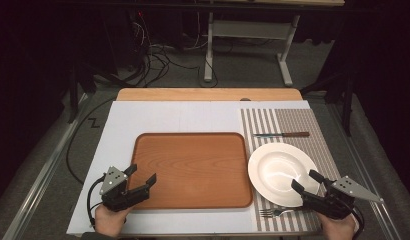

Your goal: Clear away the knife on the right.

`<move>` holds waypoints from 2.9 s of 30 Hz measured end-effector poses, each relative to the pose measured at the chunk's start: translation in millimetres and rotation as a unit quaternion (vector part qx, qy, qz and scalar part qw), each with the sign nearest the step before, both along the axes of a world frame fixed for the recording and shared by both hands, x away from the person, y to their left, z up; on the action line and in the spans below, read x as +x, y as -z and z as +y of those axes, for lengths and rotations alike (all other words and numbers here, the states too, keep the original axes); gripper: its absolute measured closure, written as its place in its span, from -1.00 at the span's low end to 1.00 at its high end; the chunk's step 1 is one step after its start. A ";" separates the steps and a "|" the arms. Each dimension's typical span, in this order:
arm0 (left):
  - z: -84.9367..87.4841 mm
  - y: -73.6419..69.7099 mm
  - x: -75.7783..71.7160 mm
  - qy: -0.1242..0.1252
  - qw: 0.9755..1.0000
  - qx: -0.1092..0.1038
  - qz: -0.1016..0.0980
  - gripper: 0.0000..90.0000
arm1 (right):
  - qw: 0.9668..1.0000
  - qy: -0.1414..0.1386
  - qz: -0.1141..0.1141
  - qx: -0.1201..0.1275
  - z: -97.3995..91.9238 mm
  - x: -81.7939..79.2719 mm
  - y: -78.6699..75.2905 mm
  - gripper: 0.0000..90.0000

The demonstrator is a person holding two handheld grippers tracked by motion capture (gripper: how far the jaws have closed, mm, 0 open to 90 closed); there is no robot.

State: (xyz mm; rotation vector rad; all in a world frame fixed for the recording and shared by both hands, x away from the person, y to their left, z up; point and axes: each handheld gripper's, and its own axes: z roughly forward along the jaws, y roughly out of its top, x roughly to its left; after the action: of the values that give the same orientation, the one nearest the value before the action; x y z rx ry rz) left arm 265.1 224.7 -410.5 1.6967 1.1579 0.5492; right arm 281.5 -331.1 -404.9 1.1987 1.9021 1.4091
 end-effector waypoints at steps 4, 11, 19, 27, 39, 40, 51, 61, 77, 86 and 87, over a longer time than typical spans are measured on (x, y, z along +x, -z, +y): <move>-0.2 0.0 -0.1 0.000 1.000 0.002 0.000 -0.45 | 1.000 -0.003 -0.007 0.000 0.3 -0.6 -1.4 -0.54; -0.1 0.3 0.1 0.000 1.000 0.003 0.001 -0.45 | 1.000 0.000 -0.016 0.013 2.4 1.4 -4.3 -0.61; -0.1 0.4 0.4 -0.001 1.000 0.004 0.001 -0.45 | 1.000 -0.008 -0.017 0.006 7.7 6.1 -8.7 -0.65; 0.0 0.5 0.8 -0.002 1.000 0.004 0.002 -0.45 | 1.000 -0.014 -0.013 0.000 10.7 9.4 -11.0 -0.66; -0.1 0.6 0.6 -0.001 1.000 0.004 0.003 -0.45 | 1.000 -0.022 -0.008 -0.006 17.1 17.5 -17.3 -0.66; -0.1 0.6 0.7 -0.001 1.000 0.004 0.003 -0.45 | 1.000 -0.022 -0.009 -0.006 17.6 18.1 -17.7 -0.66; -0.6 0.7 0.7 -0.001 1.000 0.006 0.004 -0.45 | 1.000 -0.024 -0.013 -0.003 21.8 27.1 -24.8 -0.67; -1.0 1.1 0.8 0.000 1.000 0.008 0.005 -0.45 | 1.000 -0.024 -0.015 -0.001 26.2 36.3 -27.1 -0.67; -1.7 1.6 1.3 -0.001 1.000 0.011 0.009 -0.45 | 1.000 -0.020 -0.017 0.005 29.8 51.9 -31.7 -0.67; -1.8 1.8 1.7 0.000 1.000 0.013 0.010 -0.45 | 1.000 -0.010 -0.013 0.005 32.1 66.2 -30.2 -0.66; -1.8 1.8 1.7 0.000 1.000 0.013 0.010 -0.45 | 1.000 -0.008 -0.012 0.004 32.6 67.5 -29.8 -0.66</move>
State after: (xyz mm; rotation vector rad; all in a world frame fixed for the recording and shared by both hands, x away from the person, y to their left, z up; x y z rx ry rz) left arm 266.8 222.9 -412.4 1.7270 1.1695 0.5512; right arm 349.0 -298.5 -375.1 1.1678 1.8945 1.4352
